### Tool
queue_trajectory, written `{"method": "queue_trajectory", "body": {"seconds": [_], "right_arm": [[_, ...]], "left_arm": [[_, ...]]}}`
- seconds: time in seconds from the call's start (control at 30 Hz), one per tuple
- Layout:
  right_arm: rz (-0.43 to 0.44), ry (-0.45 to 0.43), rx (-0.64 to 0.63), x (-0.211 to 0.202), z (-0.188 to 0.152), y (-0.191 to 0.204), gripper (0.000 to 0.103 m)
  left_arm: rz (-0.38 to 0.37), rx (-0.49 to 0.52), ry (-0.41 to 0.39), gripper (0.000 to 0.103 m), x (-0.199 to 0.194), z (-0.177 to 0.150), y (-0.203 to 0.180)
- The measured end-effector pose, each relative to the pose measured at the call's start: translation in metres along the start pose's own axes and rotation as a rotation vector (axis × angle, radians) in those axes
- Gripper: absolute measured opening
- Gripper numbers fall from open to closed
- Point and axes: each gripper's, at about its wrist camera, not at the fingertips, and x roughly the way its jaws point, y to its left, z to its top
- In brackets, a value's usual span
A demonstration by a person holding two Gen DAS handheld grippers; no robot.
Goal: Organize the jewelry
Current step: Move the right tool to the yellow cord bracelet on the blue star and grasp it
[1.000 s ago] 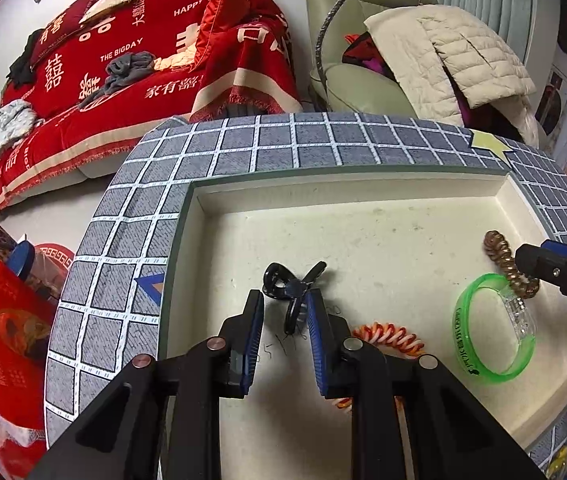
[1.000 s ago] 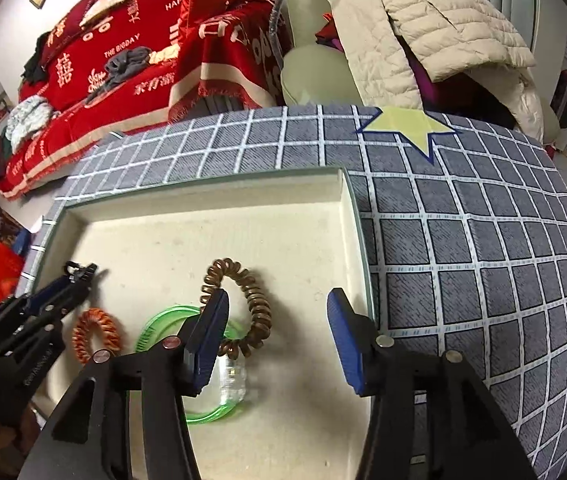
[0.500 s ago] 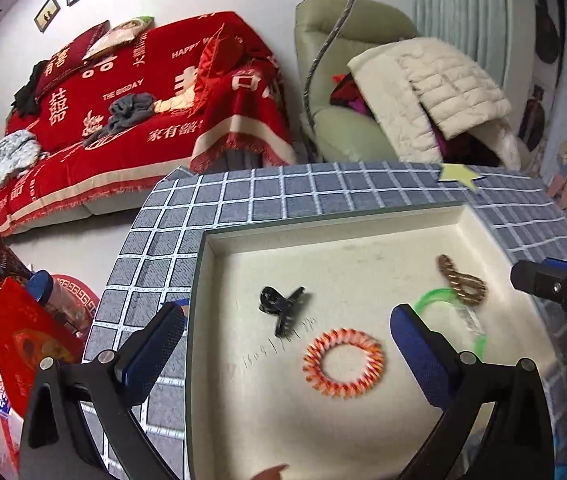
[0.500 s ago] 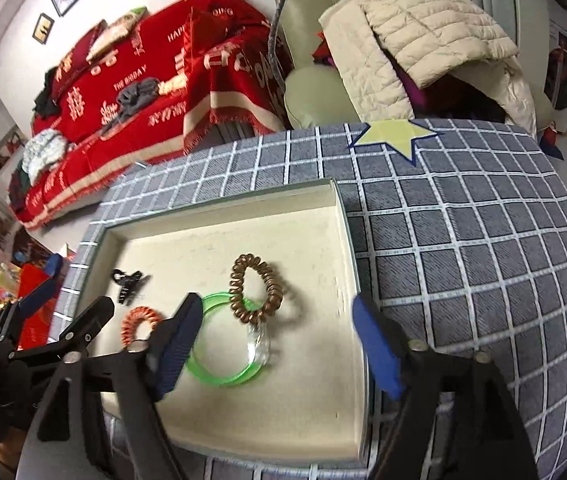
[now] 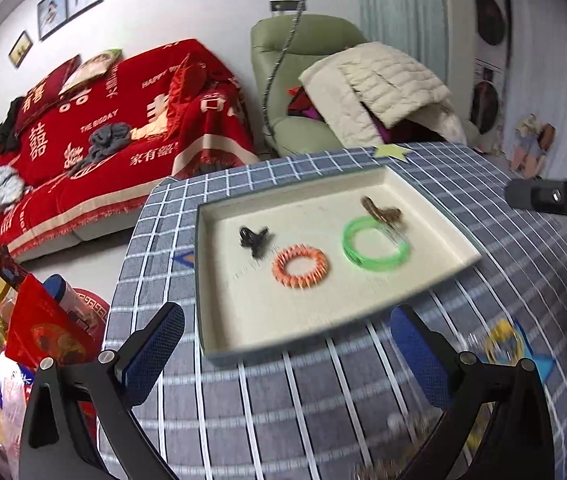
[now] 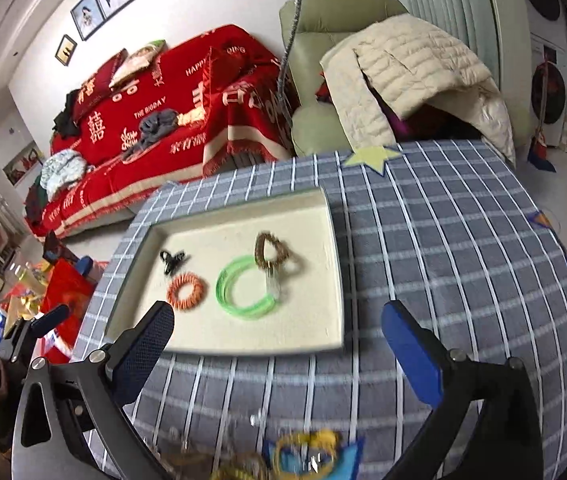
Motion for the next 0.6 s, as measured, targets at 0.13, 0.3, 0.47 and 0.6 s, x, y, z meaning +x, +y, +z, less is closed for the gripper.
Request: {"method": "queue_trajectory", "body": {"seconds": [0.13, 0.3, 0.47, 0.6], "right_arm": [[0.014, 0.047, 0.05, -0.01, -0.026, -0.009, 0.103], [0.011, 0.123, 0.081, -0.014, -0.069, -0.015, 0.103], [0.0, 0.194, 0.092, -0.011, -0.102, -0.017, 0.103], [-0.03, 0.209, 0.085, -0.01, -0.114, -0.022, 0.098]], "left_arm": [[-0.034, 0.04, 0.021, 0.103, -0.012, -0.026, -0.007], [-0.107, 0.065, 0.063, 0.103, -0.016, -0.055, -0.016], [-0.157, 0.122, 0.061, 0.103, -0.022, -0.073, -0.032], [-0.18, 0.168, 0.061, 0.103, -0.024, -0.078, -0.04]]}}
